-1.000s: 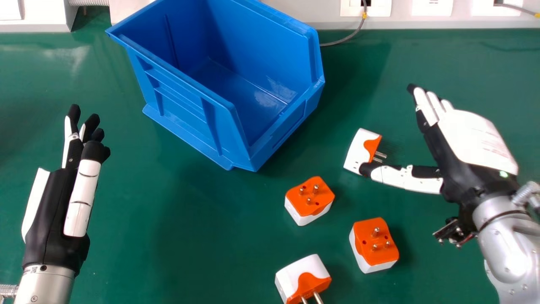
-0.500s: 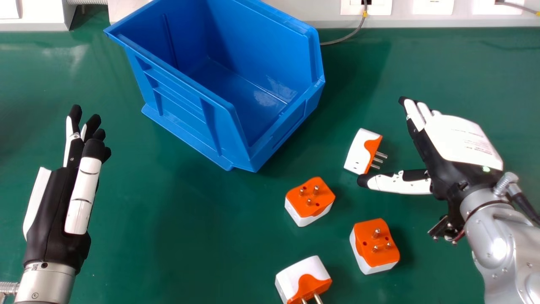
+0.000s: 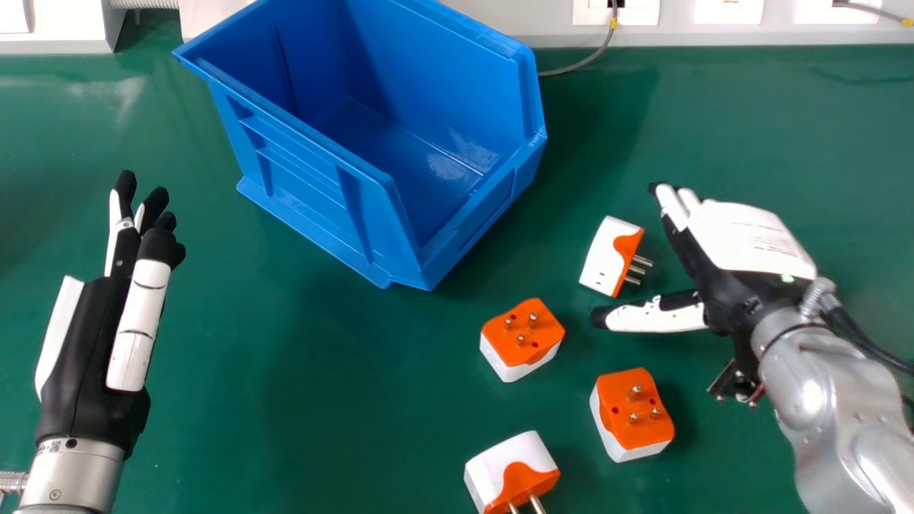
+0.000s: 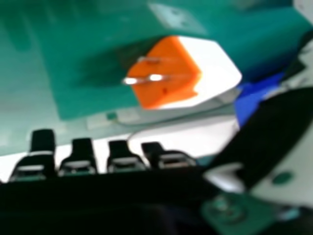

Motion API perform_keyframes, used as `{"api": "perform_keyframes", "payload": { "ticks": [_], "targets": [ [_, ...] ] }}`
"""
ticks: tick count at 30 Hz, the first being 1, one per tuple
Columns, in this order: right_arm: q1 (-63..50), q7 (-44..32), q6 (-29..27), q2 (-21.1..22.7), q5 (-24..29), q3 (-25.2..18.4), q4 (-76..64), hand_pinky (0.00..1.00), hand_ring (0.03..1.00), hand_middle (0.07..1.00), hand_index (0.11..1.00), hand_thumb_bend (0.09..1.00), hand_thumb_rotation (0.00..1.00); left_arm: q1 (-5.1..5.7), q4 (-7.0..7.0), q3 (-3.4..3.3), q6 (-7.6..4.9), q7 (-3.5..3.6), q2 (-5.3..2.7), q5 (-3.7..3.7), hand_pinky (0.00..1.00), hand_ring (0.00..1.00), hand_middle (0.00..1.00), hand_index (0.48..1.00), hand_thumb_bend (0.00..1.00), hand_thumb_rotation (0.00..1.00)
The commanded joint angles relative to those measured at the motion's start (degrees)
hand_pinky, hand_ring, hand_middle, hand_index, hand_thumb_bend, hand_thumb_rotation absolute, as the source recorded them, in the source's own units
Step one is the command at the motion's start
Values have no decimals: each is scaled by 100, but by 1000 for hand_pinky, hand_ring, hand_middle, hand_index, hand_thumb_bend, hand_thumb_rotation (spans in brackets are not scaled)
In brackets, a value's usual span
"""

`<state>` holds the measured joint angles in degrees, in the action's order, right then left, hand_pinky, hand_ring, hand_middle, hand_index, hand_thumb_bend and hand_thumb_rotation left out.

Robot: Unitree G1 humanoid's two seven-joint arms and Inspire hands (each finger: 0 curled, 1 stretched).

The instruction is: Pick all objects and put in blue box

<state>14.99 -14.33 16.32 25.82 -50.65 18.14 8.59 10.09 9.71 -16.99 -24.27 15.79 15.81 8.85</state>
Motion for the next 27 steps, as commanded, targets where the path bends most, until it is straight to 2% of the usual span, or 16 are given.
{"api": "perform_keyframes", "payload": {
  "ticks": [1,4,6,10,15,18,27],
  "targets": [
    [301,-90,85,139,-135,53,78,909,984,1000,1000,609,672,46,-216,5,-8,-38,56,-48,956,989,1000,1000,670,1000],
    [488,-162,155,85,-68,131,268,912,987,1000,1000,602,671,71,-278,17,31,-57,57,-60,956,989,1000,1000,671,1000],
    [614,-177,202,38,-81,213,392,913,990,1000,1000,594,667,55,-227,15,30,-55,68,-57,955,989,1000,1000,674,1000],
    [835,-181,213,23,-110,390,675,917,993,1000,1000,589,665,65,-216,11,41,-54,82,-46,955,990,1000,1000,684,1000],
    [1065,-293,223,82,-209,633,900,921,992,1000,1000,591,673,127,-352,16,130,-62,83,-26,954,991,1000,1000,694,1000],
    [1162,-330,247,84,-207,697,1034,917,990,1000,1000,594,686,127,-328,-2,138,-52,96,-8,955,992,1000,1000,698,1000],
    [1369,-501,368,110,-299,894,1213,917,986,1000,996,590,716,179,-412,-29,267,-39,101,68,959,994,1000,1000,716,1000]
  ]
}}
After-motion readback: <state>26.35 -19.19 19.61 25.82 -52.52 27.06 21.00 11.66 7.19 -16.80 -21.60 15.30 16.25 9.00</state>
